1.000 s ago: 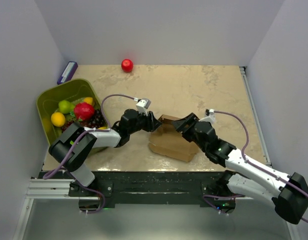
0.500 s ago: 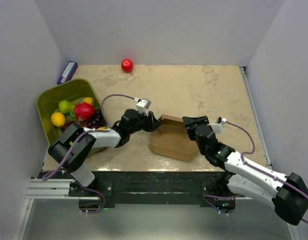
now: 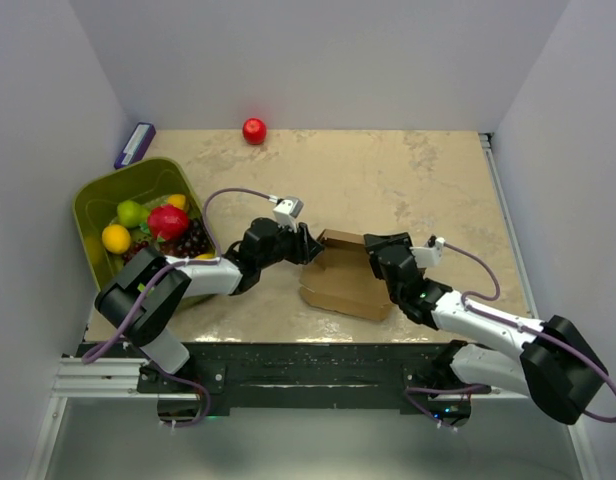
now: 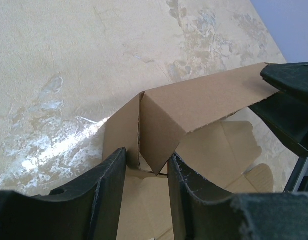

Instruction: Fold the paper box

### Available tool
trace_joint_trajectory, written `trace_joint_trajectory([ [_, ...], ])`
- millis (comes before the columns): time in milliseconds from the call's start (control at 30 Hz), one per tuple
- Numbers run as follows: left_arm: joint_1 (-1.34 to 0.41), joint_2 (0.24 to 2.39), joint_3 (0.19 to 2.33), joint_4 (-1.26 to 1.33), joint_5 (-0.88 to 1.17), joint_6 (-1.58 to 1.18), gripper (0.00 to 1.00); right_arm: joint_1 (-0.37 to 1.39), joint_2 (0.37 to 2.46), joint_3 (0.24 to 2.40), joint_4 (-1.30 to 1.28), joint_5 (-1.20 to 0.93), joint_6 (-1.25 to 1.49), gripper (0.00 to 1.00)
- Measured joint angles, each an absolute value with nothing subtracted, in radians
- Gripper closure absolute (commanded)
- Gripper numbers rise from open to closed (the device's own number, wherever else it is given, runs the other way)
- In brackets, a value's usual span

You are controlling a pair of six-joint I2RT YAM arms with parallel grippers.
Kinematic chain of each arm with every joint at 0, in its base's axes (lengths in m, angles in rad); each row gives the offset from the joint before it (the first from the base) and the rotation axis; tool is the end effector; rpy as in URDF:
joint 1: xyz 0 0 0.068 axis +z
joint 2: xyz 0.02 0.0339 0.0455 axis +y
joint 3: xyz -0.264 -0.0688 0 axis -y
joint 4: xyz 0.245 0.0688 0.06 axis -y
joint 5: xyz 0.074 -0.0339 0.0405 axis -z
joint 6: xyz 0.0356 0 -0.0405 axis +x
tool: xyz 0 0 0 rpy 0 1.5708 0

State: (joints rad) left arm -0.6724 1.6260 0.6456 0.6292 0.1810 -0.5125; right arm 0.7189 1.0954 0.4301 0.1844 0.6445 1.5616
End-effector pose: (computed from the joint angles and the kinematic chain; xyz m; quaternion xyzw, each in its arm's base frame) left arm 0.2488 -0.2063 0.1695 0.1168 0.8097 -0.3799 0.4318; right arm 0.1795 0.1287 0.1968 0.4816 0.6730 0.3338 0.4513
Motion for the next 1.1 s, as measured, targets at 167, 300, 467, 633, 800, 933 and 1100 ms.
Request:
trace_joint_trajectory([
  [167, -0.676, 1.626, 0.648, 0.626, 0.178, -0.509, 0.56, 0.719, 1.114, 0.43, 0.199, 0.641, 1.576, 0.64],
  [300, -0.677, 1.626, 0.649, 0.626, 0.183, -0.498, 0.47, 0.719, 1.142, 0.432, 0.212, 0.646, 1.586, 0.76],
  [467, -0.678, 1.622, 0.648, 0.618, 0.212, -0.457, 0.3, 0.718, 1.184, 0.434, 0.238, 0.655, 1.606, 0.86],
  [633, -0.682, 1.585, 0.636, 0.62, 0.255, -0.4, 0.21, 0.718, 1.192, 0.435, 0.255, 0.661, 1.63, 0.91],
  [800, -0.681, 1.516, 0.589, 0.63, 0.285, -0.346, 0.18, 0.718, 1.2, 0.435, 0.256, 0.664, 1.646, 0.92],
  [933, -0.654, 1.462, 0.54, 0.632, 0.295, -0.341, 0.21, 0.717, 1.211, 0.435, 0.256, 0.665, 1.657, 0.92],
  [1100, -0.596, 1.43, 0.532, 0.633, 0.283, -0.361, 0.25, 0.717, 1.211, 0.435, 0.256, 0.665, 1.658, 0.93],
])
